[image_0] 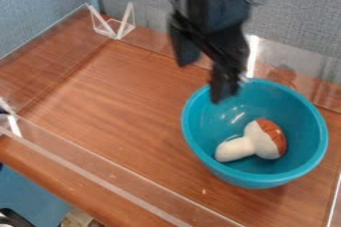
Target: Remove the mushroom from inside the blue bowl and put it on the table
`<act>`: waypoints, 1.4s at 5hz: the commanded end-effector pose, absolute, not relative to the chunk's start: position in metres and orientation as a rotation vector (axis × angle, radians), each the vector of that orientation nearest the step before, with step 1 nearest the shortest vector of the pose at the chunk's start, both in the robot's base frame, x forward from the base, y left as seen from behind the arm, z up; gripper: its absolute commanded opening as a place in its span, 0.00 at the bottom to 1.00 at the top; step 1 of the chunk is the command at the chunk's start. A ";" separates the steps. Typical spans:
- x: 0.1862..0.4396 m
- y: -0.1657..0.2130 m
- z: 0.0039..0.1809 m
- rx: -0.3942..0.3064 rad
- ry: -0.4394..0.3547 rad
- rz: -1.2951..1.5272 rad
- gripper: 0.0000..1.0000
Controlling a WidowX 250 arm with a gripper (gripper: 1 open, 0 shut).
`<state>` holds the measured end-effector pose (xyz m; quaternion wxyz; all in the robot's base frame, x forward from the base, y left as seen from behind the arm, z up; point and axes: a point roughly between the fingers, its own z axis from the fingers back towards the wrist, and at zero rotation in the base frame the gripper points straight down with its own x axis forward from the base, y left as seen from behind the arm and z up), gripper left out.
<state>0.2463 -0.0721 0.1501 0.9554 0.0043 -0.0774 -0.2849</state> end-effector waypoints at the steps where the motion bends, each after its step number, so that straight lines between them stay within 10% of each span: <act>1: 0.249 -0.101 0.136 -0.014 -0.172 -0.697 1.00; 7: 0.259 -0.115 0.059 -0.023 -0.051 -0.785 1.00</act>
